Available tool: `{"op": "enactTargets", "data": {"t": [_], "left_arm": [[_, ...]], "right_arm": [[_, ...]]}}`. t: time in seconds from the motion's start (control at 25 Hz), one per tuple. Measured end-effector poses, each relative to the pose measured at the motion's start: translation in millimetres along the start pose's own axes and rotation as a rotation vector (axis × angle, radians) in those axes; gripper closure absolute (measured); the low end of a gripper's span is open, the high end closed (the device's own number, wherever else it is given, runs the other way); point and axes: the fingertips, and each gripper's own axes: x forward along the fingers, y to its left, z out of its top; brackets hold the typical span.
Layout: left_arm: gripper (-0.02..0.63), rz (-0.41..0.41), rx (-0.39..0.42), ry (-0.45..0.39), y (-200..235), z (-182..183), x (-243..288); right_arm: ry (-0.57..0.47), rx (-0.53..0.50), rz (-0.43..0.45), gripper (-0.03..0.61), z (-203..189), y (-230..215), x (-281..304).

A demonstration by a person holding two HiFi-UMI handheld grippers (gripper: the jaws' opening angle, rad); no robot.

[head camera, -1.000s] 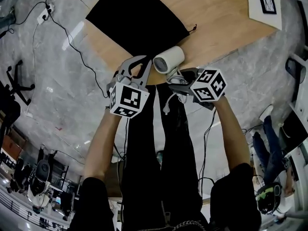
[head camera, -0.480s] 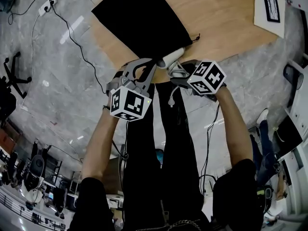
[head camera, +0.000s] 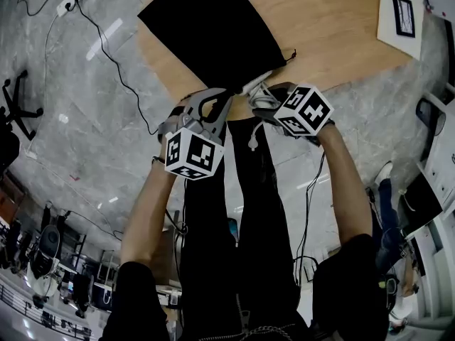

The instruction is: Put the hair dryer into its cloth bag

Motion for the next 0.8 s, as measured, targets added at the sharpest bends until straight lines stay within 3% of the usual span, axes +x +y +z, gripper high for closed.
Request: {"op": "enactTargets", "data": {"t": [0.12, 0.32, 0.8], "left_arm": [[0.583, -0.005, 0.013, -0.014, -4.2, 9.5, 0.2], [0.583, -0.048, 0.012, 0.046, -12.1, -9.6, 2.0], [0.583, -0.072, -0.011, -0.002, -23.3, -5.1, -4.5]], "right_arm": [[-0.004, -0.013, -0.014, 0.362, 5.5, 1.3, 0.7], [-0.027, -0.036, -0.072, 0.364, 22.6, 0.4, -1.4], [-0.133, -0.014, -0.174, 0.364, 52.8, -19.9, -9.7]]}}
